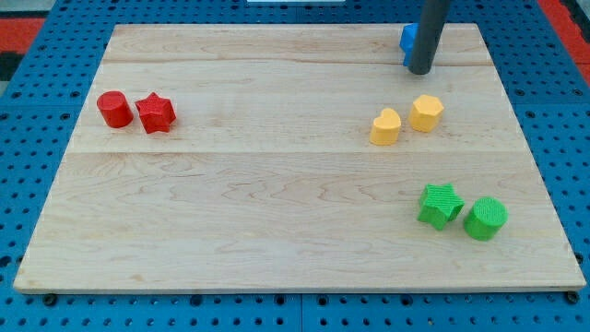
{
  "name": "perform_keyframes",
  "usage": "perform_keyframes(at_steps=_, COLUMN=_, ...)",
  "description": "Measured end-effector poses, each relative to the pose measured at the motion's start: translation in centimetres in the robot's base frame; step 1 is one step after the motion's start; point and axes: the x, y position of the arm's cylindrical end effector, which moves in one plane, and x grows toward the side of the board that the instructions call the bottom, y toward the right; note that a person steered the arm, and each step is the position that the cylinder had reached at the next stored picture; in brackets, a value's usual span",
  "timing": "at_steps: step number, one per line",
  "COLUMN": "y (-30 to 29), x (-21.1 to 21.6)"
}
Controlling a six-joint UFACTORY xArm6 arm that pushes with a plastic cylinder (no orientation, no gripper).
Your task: Move the yellow hexagon to the yellow heart
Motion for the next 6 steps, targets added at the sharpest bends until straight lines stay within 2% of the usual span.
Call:
perform_keyframes(at_steps=1, y=4.1, x=0.1)
perform_keyframes(at_steps=2, y=5.1, x=3.5)
perform_keyframes(at_steps=3, y=4.1, x=7.1)
perform_keyframes(at_steps=4, y=-0.3, x=8.5)
perform_keyframes(at_steps=6, y=-2.5, x=8.5)
